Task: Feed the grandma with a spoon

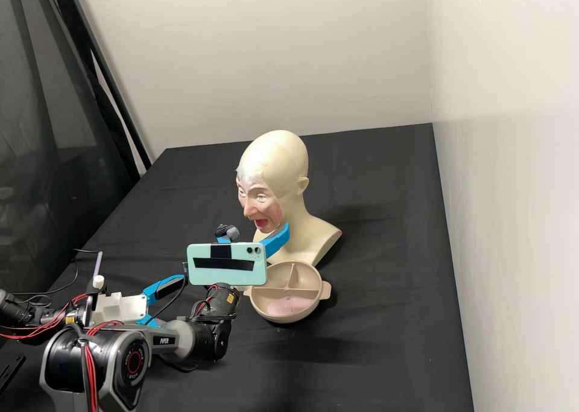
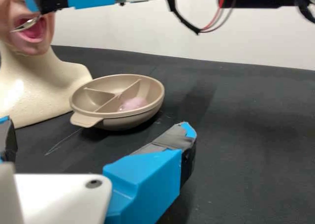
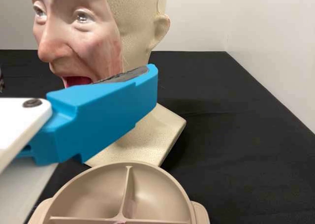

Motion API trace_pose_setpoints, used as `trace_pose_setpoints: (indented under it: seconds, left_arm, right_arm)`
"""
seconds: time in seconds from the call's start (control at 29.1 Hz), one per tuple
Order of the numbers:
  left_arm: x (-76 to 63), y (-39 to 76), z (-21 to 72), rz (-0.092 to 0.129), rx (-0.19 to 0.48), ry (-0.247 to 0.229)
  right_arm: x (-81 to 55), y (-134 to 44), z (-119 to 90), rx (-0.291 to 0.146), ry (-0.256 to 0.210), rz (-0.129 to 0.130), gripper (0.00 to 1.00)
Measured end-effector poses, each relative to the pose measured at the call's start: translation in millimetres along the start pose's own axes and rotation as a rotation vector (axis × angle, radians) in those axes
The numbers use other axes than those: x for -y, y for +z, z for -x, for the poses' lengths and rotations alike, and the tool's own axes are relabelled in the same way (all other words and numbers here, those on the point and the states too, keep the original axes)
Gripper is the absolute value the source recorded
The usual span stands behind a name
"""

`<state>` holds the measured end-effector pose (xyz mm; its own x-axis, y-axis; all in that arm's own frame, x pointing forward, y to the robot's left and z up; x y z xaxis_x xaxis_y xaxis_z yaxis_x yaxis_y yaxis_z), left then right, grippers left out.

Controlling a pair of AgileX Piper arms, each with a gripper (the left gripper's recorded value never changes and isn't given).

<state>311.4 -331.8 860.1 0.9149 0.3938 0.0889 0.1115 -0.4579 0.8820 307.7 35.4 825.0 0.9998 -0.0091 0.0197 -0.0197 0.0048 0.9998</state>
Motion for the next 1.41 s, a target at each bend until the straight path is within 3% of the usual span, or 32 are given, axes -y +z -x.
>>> trace_pose_setpoints:
  seconds: [0.21, 0.24, 0.38, 0.58, 0.86, 0.93, 1.41]
  left_arm:
    - [0.7, -7.1, -2.4, 0.013, -0.024, -0.001]
    - [0.7, -7.1, -2.4, 0.013, -0.024, -0.001]
    - [0.7, -7.1, -2.4, 0.013, -0.024, -0.001]
    - [0.7, -7.1, -2.4, 0.013, -0.024, -0.001]
    - [1.5, -3.9, -2.4, 0.011, -0.015, -0.003]
    - [1.6, -3.3, -2.4, 0.010, -0.013, -0.004]
    - [1.4, -1.0, -2.2, 0.009, -0.006, -0.003]
  right_arm:
    - [2.6, 2.7, 3, 0.010, -0.010, 0.000, 1.00]
    - [3.1, 3.3, 4, 0.012, -0.012, 0.000, 0.00]
    - [5.5, 11.7, 10, 0.040, -0.023, 0.001, 0.00]
    - [1.0, 19.5, 19, 0.063, -0.009, -0.037, 0.00]
    - [-4.0, 27.4, 26, 0.050, 0.011, -0.025, 0.00]
    - [-4.3, 30.1, 27, 0.057, 0.009, -0.035, 0.00]
    - [-5.2, 42.5, 36, 0.084, 0.003, -0.024, 0.00]
